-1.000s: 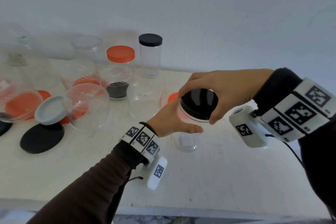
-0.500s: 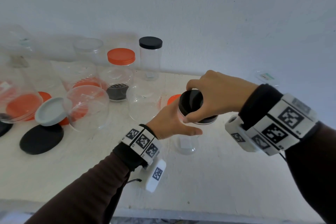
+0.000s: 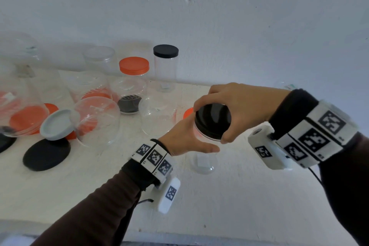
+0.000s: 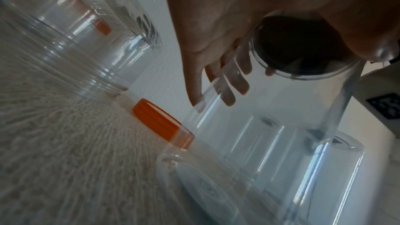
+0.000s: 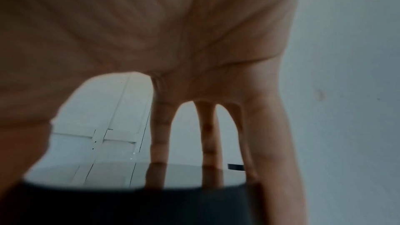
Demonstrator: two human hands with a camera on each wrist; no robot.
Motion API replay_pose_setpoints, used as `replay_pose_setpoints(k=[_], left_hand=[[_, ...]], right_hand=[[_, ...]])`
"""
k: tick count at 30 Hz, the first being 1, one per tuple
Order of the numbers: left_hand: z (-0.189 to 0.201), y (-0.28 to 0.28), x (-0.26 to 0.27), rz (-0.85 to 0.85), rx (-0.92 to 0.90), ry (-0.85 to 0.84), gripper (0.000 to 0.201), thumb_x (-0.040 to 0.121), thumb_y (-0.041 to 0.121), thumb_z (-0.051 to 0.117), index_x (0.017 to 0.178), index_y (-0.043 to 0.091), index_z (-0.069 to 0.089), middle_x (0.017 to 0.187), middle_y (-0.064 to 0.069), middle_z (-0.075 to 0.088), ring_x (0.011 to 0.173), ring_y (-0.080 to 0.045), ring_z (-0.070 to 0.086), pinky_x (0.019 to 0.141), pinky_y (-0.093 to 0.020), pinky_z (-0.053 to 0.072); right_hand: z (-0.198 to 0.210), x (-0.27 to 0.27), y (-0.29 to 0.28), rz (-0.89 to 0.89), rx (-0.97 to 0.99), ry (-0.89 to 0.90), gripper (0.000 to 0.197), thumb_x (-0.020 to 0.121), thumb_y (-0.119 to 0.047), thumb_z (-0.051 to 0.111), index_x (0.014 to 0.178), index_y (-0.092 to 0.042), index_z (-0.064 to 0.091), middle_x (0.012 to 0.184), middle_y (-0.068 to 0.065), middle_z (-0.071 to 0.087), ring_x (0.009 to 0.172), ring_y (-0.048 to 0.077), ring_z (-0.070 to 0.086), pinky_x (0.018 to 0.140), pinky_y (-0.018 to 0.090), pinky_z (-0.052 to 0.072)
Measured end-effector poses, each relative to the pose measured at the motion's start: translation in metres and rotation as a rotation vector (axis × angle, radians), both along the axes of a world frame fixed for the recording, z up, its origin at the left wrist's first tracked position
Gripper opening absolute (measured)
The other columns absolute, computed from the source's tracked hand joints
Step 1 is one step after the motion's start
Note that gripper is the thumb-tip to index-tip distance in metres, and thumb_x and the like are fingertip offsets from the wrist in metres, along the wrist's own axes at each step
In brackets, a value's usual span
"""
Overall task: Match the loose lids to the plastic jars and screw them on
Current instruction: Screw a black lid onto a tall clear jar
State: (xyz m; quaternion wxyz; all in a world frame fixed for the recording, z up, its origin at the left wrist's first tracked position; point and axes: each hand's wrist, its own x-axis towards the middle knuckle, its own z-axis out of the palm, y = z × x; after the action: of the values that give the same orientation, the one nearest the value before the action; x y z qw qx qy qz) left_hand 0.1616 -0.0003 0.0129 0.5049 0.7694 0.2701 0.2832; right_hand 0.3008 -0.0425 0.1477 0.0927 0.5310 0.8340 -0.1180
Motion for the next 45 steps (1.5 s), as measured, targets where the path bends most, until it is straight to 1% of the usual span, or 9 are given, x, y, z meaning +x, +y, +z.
replay_pose_setpoints(k=[4, 10, 16, 27, 30, 33, 39, 43, 45], left_hand=[[0.001, -0.001, 0.001, 0.011, -0.009, -0.011, 0.073, 0.061, 0.019, 0.085, 0.113, 0.041, 0.039, 0.112, 0.018, 0.055, 0.105, 0.012, 0.051, 0.087, -0.008, 0.041], [0.001, -0.002, 0.0, 0.01, -0.01, 0.005, 0.077, 0.062, 0.022, 0.083, 0.123, 0.032, 0.038, 0.116, 0.016, 0.056, 0.106, 0.008, 0.052, 0.088, -0.01, 0.042], [0.003, -0.003, -0.001, 0.028, 0.031, 0.065, 0.077, 0.058, 0.032, 0.085, 0.117, 0.045, 0.038, 0.117, 0.02, 0.054, 0.111, 0.009, 0.049, 0.094, -0.012, 0.041], [-0.002, -0.005, -0.001, 0.042, 0.007, 0.039, 0.078, 0.063, 0.022, 0.084, 0.127, 0.029, 0.04, 0.114, 0.019, 0.055, 0.11, 0.004, 0.051, 0.094, -0.016, 0.041], [-0.001, -0.005, 0.0, 0.032, 0.019, 0.044, 0.08, 0.063, 0.022, 0.085, 0.127, 0.031, 0.038, 0.117, 0.019, 0.054, 0.11, 0.007, 0.05, 0.092, -0.013, 0.041], [0.0, -0.007, 0.002, 0.035, 0.036, 0.05, 0.081, 0.056, 0.037, 0.084, 0.126, 0.032, 0.042, 0.119, 0.015, 0.056, 0.112, 0.004, 0.052, 0.096, -0.018, 0.043], [0.001, -0.007, 0.002, 0.039, 0.04, 0.069, 0.074, 0.064, 0.017, 0.084, 0.115, 0.041, 0.036, 0.112, 0.022, 0.052, 0.103, 0.016, 0.049, 0.086, -0.004, 0.039], [0.001, -0.009, 0.0, 0.035, 0.012, 0.044, 0.087, 0.056, 0.033, 0.085, 0.128, 0.031, 0.037, 0.116, 0.021, 0.054, 0.111, 0.006, 0.05, 0.092, -0.012, 0.041], [0.002, -0.011, 0.001, 0.03, 0.017, 0.039, 0.09, 0.051, 0.046, 0.079, 0.129, 0.031, 0.037, 0.118, 0.02, 0.054, 0.113, 0.005, 0.05, 0.095, -0.014, 0.041]], right_hand=[[-0.005, -0.004, -0.005, -0.039, 0.129, -0.063, 0.069, 0.067, -0.053, 0.071, 0.127, -0.035, 0.042, 0.095, -0.011, 0.047, 0.088, 0.009, 0.047, 0.063, 0.013, 0.037], [-0.012, -0.015, -0.01, -0.174, 0.273, -0.088, 0.064, 0.071, -0.069, 0.058, 0.111, -0.019, 0.055, 0.076, -0.008, 0.049, 0.066, 0.006, 0.048, 0.051, 0.016, 0.035], [0.004, -0.003, -0.002, 0.017, -0.14, -0.05, 0.082, 0.07, -0.042, 0.076, 0.137, -0.041, 0.029, 0.128, -0.008, 0.036, 0.114, 0.012, 0.042, 0.094, 0.026, 0.043], [-0.015, -0.016, -0.009, -0.105, 0.331, -0.149, 0.056, 0.076, -0.07, 0.051, 0.092, -0.017, 0.052, 0.069, -0.006, 0.047, 0.058, 0.006, 0.045, 0.048, 0.017, 0.028], [-0.012, -0.006, -0.007, -0.074, 0.221, -0.175, 0.068, 0.074, -0.074, 0.048, 0.12, -0.025, 0.049, 0.098, -0.004, 0.056, 0.082, 0.011, 0.054, 0.062, 0.018, 0.037], [0.002, 0.002, -0.009, 0.015, -0.137, -0.034, 0.076, 0.074, -0.05, 0.069, 0.138, -0.039, 0.031, 0.13, -0.01, 0.036, 0.112, 0.01, 0.043, 0.092, 0.022, 0.04], [-0.004, -0.006, -0.012, -0.028, 0.145, -0.077, 0.057, 0.072, -0.057, 0.066, 0.119, -0.032, 0.049, 0.084, -0.013, 0.044, 0.078, 0.006, 0.048, 0.058, 0.013, 0.034], [-0.016, -0.017, -0.012, -0.109, 0.322, -0.143, 0.05, 0.079, -0.068, 0.049, 0.092, -0.019, 0.047, 0.068, -0.008, 0.044, 0.058, 0.004, 0.042, 0.049, 0.017, 0.029], [-0.016, -0.015, -0.012, -0.102, 0.311, -0.194, 0.057, 0.078, -0.072, 0.044, 0.1, -0.019, 0.048, 0.075, -0.006, 0.049, 0.062, 0.006, 0.045, 0.053, 0.018, 0.032]])
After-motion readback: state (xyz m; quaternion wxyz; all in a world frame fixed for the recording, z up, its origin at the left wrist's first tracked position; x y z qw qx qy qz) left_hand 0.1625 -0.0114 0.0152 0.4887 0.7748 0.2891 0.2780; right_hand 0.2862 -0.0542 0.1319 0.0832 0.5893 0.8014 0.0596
